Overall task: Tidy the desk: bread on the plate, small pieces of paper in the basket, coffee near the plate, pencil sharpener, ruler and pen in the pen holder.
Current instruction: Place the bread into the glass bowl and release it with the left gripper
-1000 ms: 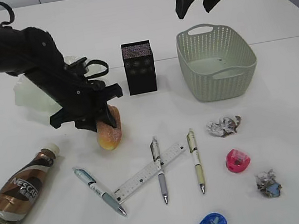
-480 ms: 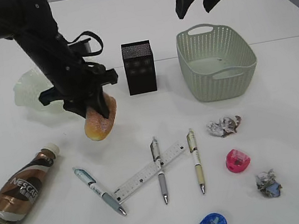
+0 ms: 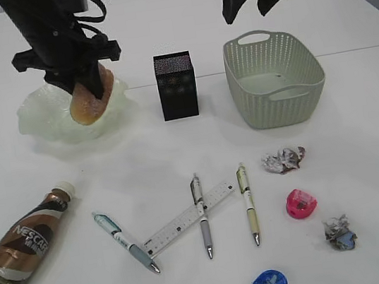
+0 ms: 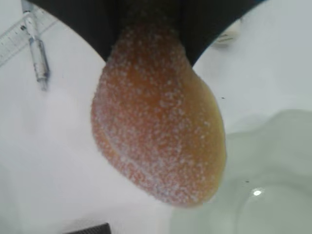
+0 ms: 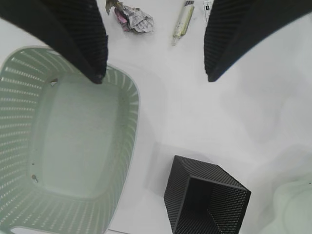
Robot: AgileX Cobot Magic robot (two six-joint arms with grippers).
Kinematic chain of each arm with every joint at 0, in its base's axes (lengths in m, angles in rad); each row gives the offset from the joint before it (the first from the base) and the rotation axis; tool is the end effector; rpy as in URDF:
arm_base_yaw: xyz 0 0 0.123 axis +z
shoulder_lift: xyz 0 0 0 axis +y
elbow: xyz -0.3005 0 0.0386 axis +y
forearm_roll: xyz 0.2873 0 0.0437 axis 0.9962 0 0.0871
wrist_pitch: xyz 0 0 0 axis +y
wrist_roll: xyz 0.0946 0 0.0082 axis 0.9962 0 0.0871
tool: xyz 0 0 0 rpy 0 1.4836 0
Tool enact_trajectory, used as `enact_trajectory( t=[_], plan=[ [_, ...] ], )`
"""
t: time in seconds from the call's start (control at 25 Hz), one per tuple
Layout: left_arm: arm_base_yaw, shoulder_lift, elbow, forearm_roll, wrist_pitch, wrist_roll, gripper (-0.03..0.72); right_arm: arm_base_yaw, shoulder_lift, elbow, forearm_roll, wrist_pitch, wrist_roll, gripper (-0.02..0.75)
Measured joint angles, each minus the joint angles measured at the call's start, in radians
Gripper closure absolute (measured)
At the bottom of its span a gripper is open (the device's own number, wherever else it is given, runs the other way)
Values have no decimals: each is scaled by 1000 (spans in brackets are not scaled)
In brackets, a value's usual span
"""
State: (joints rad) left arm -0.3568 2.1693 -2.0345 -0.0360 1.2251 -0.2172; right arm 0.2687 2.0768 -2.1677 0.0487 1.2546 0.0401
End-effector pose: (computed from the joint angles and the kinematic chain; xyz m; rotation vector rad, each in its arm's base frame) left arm 0.4857 -0.1845 0.2635 0.1894 2.8546 -0.1706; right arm 0.4872 0.1387 0.3532 -0.2983 2.6390 0.1688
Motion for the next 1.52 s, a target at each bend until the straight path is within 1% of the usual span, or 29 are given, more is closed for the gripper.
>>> enact_trajectory(
  t=[0.12,0.2,0.4,0.56,0.92,1.16,1.24,1.28,1.4,1.48,1.52],
  plan=[
    [20,0,-12,74,2,-19,524,0,0,0,0,0,0,251],
    [50,0,-12,105,4,-32,524,0,0,0,0,0,0,251],
    [128,1,-12,129,-9,-56,524,0,0,0,0,0,0,251],
    [164,16,-12,131,-102,-59,524,0,0,0,0,0,0,251],
    [175,133,-12,121,-319,-63,524,0,0,0,0,0,0,251],
    [175,191,-12,113,-390,-63,514,0,-1,0,0,0,0,251],
    [175,207,-12,113,-395,-63,487,0,-5,0,0,0,0,251],
    [175,213,-12,113,-397,-63,455,0,-5,0,0,0,0,251],
    [175,221,-12,113,-399,-63,308,0,-9,0,0,0,0,251],
    [175,221,-12,112,-404,-63,185,0,-9,0,0,0,0,250],
    [175,221,-12,112,-406,-63,139,0,-9,0,0,0,0,250]
  ],
)
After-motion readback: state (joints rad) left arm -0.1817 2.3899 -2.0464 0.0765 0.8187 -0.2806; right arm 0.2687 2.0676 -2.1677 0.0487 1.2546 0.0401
